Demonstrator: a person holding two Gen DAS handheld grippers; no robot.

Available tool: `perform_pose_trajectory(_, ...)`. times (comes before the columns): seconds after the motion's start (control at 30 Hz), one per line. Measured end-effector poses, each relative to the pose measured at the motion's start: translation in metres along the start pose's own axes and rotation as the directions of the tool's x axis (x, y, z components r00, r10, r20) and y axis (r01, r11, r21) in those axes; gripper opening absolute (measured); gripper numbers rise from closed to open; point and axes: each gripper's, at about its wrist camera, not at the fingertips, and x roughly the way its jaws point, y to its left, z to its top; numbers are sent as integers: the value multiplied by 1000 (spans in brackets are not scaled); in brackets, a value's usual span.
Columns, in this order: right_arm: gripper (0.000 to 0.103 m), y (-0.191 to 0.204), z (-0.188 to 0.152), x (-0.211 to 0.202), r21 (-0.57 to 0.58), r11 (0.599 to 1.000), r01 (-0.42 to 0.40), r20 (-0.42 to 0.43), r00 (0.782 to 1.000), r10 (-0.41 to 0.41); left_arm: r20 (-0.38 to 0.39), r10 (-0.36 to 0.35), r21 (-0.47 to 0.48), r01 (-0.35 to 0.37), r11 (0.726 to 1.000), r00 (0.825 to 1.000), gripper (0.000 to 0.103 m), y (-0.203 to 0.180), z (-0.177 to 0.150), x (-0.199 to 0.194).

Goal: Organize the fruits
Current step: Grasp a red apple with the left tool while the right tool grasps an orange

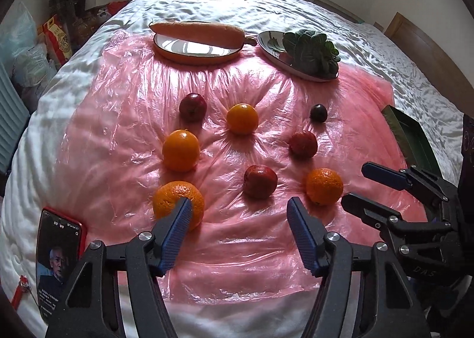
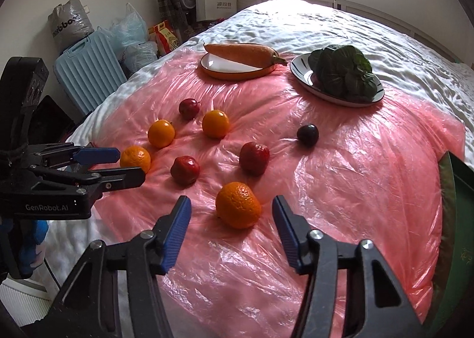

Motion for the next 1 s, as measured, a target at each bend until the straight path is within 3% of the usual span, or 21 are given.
perform_pose_trajectory(0.1, 83, 1, 5, 9, -35, 999, -6, -11, 1000, 6, -7, -65, 0, 65, 998, 998, 58, -3, 10, 8)
perform_pose_trajectory(0.23, 82, 2, 6, 20, -88, 996, -7, -41, 999, 3, -31, -87, 3, 87, 996, 996, 50, -7, 18, 25)
perform_pose_trajectory(0.33, 73, 2, 5, 26, -121, 993, -11, -61, 998, 3, -46, -94, 0, 94, 996, 995, 45, -9, 21, 35)
perform_pose_trajectory(0.4, 71, 1, 4, 29, -133, 991, -12, -68, 998, 3, -56, -93, 3, 93, 996, 994, 40, -10, 22, 41)
perform_pose_trajectory(1.0, 71, -4, 1, 52, -197, 979, -47, -143, 990, 19, -89, -48, 58, 53, 997, 995, 37, -16, 20, 66)
